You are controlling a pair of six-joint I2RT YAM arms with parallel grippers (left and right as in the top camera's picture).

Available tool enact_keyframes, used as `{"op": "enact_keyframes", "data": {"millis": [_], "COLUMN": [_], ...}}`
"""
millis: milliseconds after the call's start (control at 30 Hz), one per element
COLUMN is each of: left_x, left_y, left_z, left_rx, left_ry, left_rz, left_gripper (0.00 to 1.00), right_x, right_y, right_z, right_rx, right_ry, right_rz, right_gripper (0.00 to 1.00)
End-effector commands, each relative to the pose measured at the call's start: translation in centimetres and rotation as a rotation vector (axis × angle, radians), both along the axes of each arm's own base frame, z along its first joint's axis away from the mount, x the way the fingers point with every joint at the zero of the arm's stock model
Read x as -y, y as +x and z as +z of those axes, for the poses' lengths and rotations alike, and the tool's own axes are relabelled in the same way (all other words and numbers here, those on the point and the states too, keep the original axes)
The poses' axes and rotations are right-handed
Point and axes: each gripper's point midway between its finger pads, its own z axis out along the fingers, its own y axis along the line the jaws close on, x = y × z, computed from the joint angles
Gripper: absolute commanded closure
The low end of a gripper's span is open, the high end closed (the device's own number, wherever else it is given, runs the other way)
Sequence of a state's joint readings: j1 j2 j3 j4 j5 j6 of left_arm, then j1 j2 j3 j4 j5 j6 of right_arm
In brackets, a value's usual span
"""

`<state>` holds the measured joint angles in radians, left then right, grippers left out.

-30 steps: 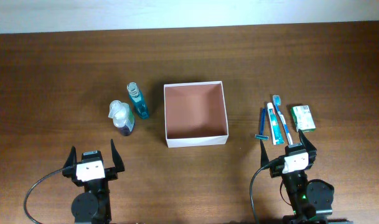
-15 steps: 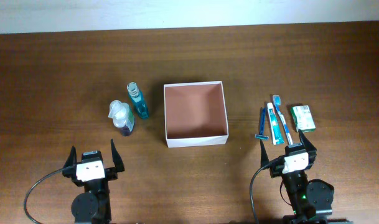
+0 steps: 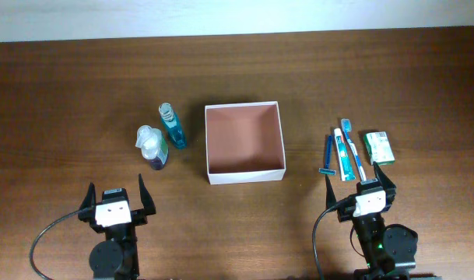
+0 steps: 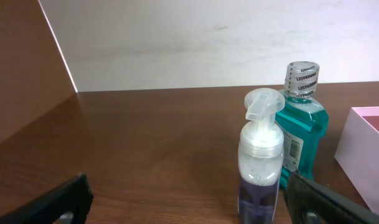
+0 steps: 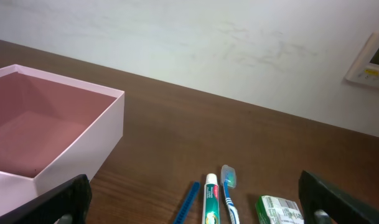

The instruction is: Pack container

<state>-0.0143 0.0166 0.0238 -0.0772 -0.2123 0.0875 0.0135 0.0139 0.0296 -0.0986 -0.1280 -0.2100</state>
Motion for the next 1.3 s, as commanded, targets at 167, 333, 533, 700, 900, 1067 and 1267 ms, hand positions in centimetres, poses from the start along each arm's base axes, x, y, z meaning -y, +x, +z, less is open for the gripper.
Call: {"op": "enact_keyframes", "data": {"millis": [167, 333, 533, 700, 900, 1067, 1267], "left_x": [0.1, 0.1, 0.1, 0.1, 0.1, 0.1, 0.1], "left_y": [0.0, 0.0, 0.0, 0.0, 0.0, 0.0, 0.0], "left_z": [-0.1, -0.1, -0.1, -0.1, -0.1, -0.1, -0.1], "left_rx": [0.004, 0.004, 0.004, 0.004, 0.004, 0.004, 0.004], "left_ry": [0.018, 0.018, 0.018, 0.018, 0.018, 0.018, 0.018], "left_rz": [-0.011, -0.011, -0.011, -0.011, -0.011, -0.011, -0.011], "left_gripper": [0.01, 0.01, 0.01, 0.01, 0.01, 0.01, 0.01], "right_x": [0.4, 0.4, 0.3, 0.3, -0.5, -5.6, -10.0], "right_y": [0.0, 0.1, 0.1, 0.0, -0.1, -1.8, -5.1], "right_z": [-0.3, -0.2, 0.3, -0.2, -0.1, 0.6, 0.8], "right_rx": [0.001, 0.006, 0.028, 0.009, 0.002, -0.052, -0.214], "right_ry": [0.000, -0.005, -0.029, -0.029, 0.041, 0.285, 0.518], "right_rz": [-0.018, -0.020, -0.012, -0.011, 0.030, 0.328, 0.621], "right_gripper": [0.02, 0.02, 0.01, 0.01, 0.01, 0.02, 0.01]}}
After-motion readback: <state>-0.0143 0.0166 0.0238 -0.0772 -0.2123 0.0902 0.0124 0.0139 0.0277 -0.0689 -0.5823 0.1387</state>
